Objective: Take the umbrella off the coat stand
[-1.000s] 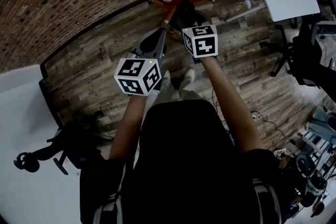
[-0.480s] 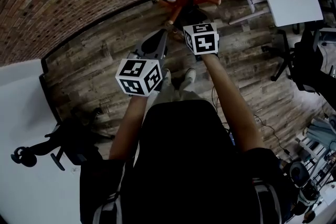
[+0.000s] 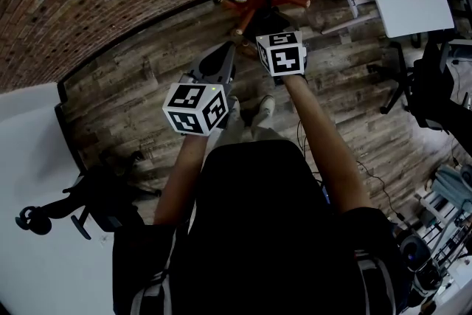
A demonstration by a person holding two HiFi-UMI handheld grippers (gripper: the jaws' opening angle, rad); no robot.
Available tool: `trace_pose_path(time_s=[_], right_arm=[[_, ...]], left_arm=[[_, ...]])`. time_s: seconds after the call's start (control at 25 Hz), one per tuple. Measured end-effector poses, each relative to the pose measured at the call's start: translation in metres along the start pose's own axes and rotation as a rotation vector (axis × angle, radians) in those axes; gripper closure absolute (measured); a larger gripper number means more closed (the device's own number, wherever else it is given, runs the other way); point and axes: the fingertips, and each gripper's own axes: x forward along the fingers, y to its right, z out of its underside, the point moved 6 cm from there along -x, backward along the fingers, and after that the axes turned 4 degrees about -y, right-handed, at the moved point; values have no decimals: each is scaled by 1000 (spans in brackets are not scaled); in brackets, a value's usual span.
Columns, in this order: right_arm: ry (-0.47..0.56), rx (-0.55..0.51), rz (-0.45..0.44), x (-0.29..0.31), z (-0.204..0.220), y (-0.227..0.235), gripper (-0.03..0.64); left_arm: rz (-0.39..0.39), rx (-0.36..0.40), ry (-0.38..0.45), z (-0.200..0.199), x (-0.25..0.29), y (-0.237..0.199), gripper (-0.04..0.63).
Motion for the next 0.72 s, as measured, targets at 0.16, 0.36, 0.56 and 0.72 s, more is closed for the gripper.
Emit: trace_pose_path(time_s=[0.16, 0.36, 0.56, 0.72], right_arm=[[2, 2, 1, 1, 0, 1, 419], [1, -2, 8, 3, 0, 1, 419], [3, -4, 13, 4, -1, 1, 422], [5, -7, 17, 6, -1, 2, 422]], left_arm=[[-2, -4, -1, 1, 1, 0, 577], [-7, -8, 1, 1, 0, -1, 577], [-11, -16, 3, 1, -1, -3, 577], [-13, -20, 4, 1, -1, -5, 577]])
